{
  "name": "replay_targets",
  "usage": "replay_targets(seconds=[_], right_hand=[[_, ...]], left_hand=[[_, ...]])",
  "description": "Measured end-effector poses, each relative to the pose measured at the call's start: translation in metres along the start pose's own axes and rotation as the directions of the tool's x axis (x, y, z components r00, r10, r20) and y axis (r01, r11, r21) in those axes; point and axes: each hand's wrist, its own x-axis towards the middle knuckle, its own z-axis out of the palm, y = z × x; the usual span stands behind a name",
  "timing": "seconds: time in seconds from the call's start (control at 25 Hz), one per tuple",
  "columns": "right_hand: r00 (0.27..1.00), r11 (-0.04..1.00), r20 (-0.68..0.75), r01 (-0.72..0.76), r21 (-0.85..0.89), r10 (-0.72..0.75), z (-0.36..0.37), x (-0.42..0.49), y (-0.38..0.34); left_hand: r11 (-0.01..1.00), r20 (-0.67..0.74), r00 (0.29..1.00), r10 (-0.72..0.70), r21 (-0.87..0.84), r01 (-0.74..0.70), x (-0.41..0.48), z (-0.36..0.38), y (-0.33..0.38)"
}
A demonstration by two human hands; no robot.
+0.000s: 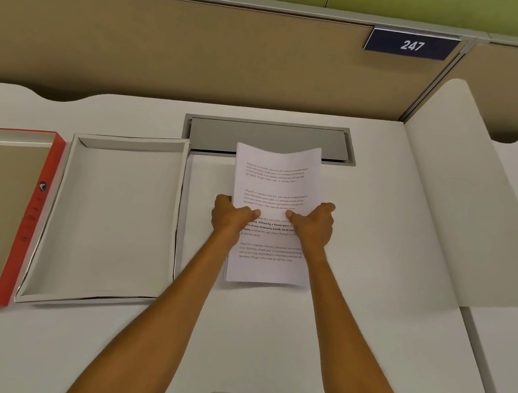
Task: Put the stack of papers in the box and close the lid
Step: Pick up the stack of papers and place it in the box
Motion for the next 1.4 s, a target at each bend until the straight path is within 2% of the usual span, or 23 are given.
replay_targets(seconds=[0.12,0.24,0.36,0.44,0.56,0.88,1.16,1.4], right_hand=[[0.986,0.970,-0.114,0.143,0.195,-0.122,-0.019,-0.013,-0.007],[0.955,0.865,-0.190,0.287,0.412,-0.227,-0.038,-0.024,-0.016],[0.934,0.731,-0.239,0.358,0.580,-0.267,-0.047,-0.028,-0.015],[0.920,0.682,-0.251,0.393,0.617,-0.303,-0.048,-0.028,-0.008],[0.917,0.667,-0.225,0.394,0.632,-0.328,-0.048,-0.027,0.001],[0.924,0.716,-0.169,0.373,0.591,-0.342,-0.039,-0.025,0.013],[0.926,0.759,-0.112,0.360,0.543,-0.360,-0.045,-0.014,0.017],[0.931,0.755,-0.100,0.344,0.558,-0.351,-0.045,-0.014,0.019]], left_hand=[[0.976,-0.024,0.986,0.166,-0.140,-0.168,-0.021,-0.006,0.009],[0.879,-0.055,0.894,0.444,-0.168,-0.447,-0.042,-0.006,0.015],[0.778,-0.095,0.816,0.571,-0.256,-0.574,-0.057,-0.003,0.016],[0.749,-0.112,0.794,0.597,-0.276,-0.602,-0.060,0.000,0.011],[0.756,-0.095,0.797,0.596,-0.268,-0.597,-0.061,0.003,0.006],[0.772,-0.098,0.803,0.588,-0.230,-0.593,-0.050,0.004,-0.011],[0.777,-0.031,0.787,0.617,-0.135,-0.615,-0.037,-0.011,0.000],[0.772,-0.042,0.783,0.621,-0.141,-0.620,-0.029,-0.013,0.004]])
